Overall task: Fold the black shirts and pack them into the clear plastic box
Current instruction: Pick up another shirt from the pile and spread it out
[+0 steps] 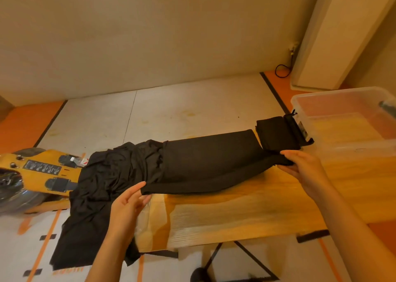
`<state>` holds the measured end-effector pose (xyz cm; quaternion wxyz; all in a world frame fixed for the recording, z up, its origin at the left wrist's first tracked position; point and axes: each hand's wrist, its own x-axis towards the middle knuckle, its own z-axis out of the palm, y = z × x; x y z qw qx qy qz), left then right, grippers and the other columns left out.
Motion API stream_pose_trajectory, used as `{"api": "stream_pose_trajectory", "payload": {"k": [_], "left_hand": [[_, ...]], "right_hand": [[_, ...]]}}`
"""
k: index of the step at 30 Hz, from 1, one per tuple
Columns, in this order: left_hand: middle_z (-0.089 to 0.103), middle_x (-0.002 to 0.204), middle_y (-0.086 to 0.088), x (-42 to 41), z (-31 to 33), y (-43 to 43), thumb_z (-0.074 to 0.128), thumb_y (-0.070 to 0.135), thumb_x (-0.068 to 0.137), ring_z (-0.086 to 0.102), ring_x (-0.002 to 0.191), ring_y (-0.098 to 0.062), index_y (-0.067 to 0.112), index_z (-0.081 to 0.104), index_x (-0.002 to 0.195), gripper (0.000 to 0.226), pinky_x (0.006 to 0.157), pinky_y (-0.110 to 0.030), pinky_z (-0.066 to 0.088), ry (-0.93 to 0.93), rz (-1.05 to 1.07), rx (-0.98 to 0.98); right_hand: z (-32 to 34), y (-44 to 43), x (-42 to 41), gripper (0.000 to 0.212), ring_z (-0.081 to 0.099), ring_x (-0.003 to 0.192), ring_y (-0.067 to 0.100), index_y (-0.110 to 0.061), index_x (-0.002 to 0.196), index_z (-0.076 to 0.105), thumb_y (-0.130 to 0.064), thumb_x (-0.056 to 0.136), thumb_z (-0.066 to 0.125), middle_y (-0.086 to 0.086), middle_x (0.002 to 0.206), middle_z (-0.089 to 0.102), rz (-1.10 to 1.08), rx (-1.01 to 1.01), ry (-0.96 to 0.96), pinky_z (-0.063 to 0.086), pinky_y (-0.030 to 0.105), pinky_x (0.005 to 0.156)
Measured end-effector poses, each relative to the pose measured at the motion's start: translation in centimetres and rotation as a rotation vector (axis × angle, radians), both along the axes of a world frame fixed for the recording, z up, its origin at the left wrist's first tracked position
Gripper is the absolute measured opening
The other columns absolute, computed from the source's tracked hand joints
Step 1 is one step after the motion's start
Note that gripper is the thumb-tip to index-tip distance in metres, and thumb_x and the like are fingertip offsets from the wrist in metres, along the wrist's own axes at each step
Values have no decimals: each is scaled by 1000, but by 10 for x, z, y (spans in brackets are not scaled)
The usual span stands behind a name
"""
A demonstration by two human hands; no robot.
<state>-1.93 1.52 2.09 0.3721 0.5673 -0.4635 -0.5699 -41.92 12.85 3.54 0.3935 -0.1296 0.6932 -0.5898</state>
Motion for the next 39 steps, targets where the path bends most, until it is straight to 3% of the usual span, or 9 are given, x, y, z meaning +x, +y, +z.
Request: {"api": "stream_pose_trajectory", "payload": {"k": [4,12,16,21,24,27,29,31,39], "left_hand": [[74,100,-4,7,4,11,62,-2,88,68,100,-20,26,68,108,34,84,-29,53,-97,14,-142],[69,96,-8,-3,17,8,55,9,95,66,95,-28,13,66,106,16,86,-33,54,-210,53,-396],[66,113,-1,-15,25,9,51,10,99,62,106,-13,16,64,98,14,91,-29,48,-226,13,-455],[54,78,-23,-28,27,27,49,14,100,49,65,-18,15,54,89,12,62,-26,42,-273,37,-548],[56,84,-16,-26,20,40,47,12,100,54,74,-21,8,52,94,8,70,-32,46,-302,101,-616],[57,92,-13,-19,12,53,46,12,100,58,88,-28,7,50,100,6,78,-39,50,-311,146,-623],[57,91,-9,-17,10,62,45,12,101,58,86,-20,10,50,104,6,76,-37,49,-335,170,-644],[56,88,-1,-16,9,71,44,11,101,55,80,-3,13,49,108,9,73,-24,47,-376,181,-671],[54,75,-5,-20,-7,99,41,15,102,55,70,-12,16,50,109,11,56,-7,42,-474,191,-580]], "right_hand": [[8,14,-8,35,67,106,15,-15,125,57,-5,91,58,3,114,69,256,-95,-11,56,25,86],[34,9,-25,11,69,69,7,-15,96,67,-14,95,56,1,81,71,172,-130,337,54,15,60],[33,10,-29,11,58,90,6,-13,95,66,-20,95,57,2,101,63,169,-173,541,44,18,77],[40,25,-24,14,58,80,-9,-12,88,62,-13,97,52,-3,90,63,267,-231,535,43,14,73],[35,39,-24,19,57,72,-7,-16,80,57,-13,97,51,0,78,59,277,-237,544,44,12,71],[30,54,-27,33,62,87,22,-10,86,57,-42,92,56,19,85,60,288,-261,506,46,36,78],[26,64,-30,71,56,85,43,-7,89,54,-76,72,55,31,87,54,299,-225,494,43,43,72],[19,71,-33,73,53,77,42,-14,86,54,-84,64,53,28,81,52,321,-181,498,41,42,68],[-3,90,-40,21,60,105,31,-11,97,58,-31,97,53,15,99,62,393,-62,363,49,37,78]]}}
